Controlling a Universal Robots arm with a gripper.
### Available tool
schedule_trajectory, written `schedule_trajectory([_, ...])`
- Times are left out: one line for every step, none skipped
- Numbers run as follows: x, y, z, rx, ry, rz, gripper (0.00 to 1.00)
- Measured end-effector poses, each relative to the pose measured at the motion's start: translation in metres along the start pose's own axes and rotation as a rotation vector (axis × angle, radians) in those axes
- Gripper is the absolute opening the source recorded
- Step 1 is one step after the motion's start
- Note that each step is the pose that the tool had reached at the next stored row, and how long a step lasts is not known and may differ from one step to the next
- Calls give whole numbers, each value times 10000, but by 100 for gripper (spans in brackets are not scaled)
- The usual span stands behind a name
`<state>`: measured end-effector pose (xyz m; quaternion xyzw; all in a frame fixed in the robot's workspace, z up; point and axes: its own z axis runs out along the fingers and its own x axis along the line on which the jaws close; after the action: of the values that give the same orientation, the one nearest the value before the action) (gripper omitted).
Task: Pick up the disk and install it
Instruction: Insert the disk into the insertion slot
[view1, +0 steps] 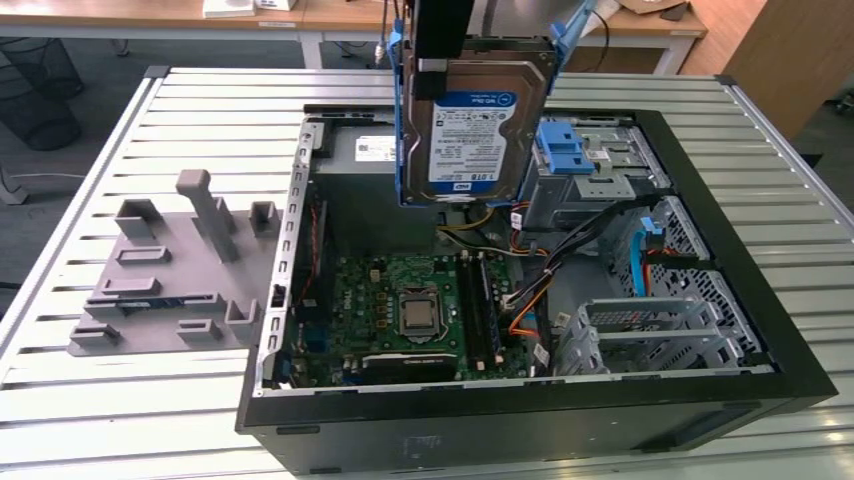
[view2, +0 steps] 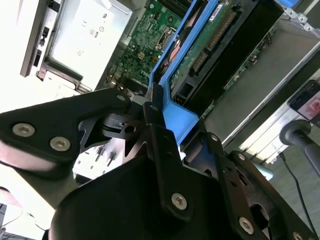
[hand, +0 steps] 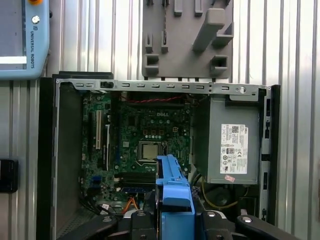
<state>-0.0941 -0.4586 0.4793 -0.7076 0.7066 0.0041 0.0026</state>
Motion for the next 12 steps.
schedule_trajectory([5,0,0,1,0,0,36])
schedule_trajectory([5,0,0,0,1,1,36])
schedule_trajectory([5,0,0,0,1,2,36])
schedule_trajectory([5,0,-1,-1,2,1,36])
schedule_trajectory([6,0,-1,-1,2,0,36])
schedule_trajectory([7,0,-1,-1,2,0,36])
schedule_trajectory([12,0,-1,-1,3,-1,36])
schedule_trajectory([28,-1,-1,-1,2,-2,36])
schedule_trajectory([52,-1,0,-1,2,-2,36])
schedule_trajectory([81,0,0,-1,3,1,36])
schedule_trajectory([115,0,0,-1,3,0,36])
schedule_trajectory([152,0,0,-1,2,0,36])
